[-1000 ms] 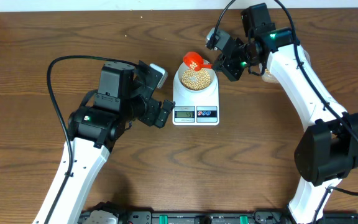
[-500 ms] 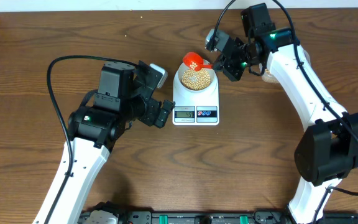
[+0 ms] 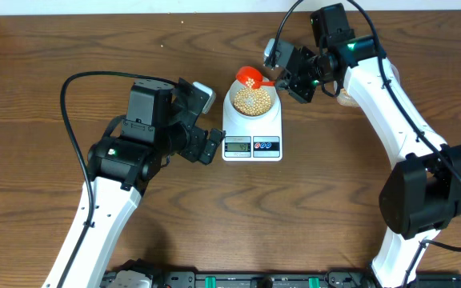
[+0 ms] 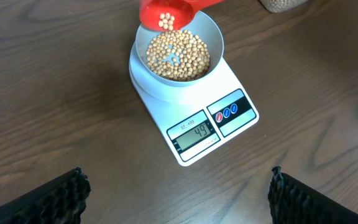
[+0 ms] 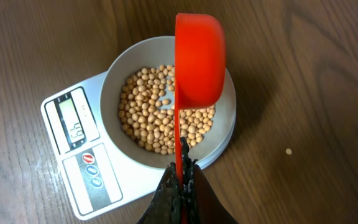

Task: Scoop item into bowl and weigh 50g on scale
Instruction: 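Hold the red scoop over the bowl and tip in a few beans, then carry the red scoop right back to the soybean tub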

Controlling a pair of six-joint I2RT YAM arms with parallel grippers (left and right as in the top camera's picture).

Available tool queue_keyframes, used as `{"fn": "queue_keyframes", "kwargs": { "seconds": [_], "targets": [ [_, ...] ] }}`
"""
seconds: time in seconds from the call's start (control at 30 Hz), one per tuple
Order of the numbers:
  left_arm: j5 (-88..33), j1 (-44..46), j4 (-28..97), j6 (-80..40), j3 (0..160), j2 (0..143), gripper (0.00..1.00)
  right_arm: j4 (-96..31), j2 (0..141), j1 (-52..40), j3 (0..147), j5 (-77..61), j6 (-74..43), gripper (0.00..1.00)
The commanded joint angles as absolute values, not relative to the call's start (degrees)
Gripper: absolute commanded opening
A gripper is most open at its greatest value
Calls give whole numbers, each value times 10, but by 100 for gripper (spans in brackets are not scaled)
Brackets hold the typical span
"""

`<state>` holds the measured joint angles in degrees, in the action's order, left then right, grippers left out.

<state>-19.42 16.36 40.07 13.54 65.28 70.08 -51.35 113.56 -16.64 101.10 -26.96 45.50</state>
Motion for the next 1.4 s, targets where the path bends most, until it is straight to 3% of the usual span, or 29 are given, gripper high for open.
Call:
{"fn": "queue_keyframes", "kwargs": {
  "seconds": [0.0, 0.3, 1.03, 1.37],
  "targets": [
    [-201, 165, 401, 137, 651, 701, 94, -515, 1131, -166, 1023, -269, 469, 1],
    [-201, 165, 401, 137, 651, 701, 94, -508, 1131, -165, 1023, -289, 472, 1],
    [-201, 165, 401, 137, 651, 701, 94, -538, 1131, -81, 1023, -546, 354, 1],
    [-201, 165, 401, 137, 651, 701, 94, -558, 1131, -68, 1023, -546, 352, 1]
  ]
}}
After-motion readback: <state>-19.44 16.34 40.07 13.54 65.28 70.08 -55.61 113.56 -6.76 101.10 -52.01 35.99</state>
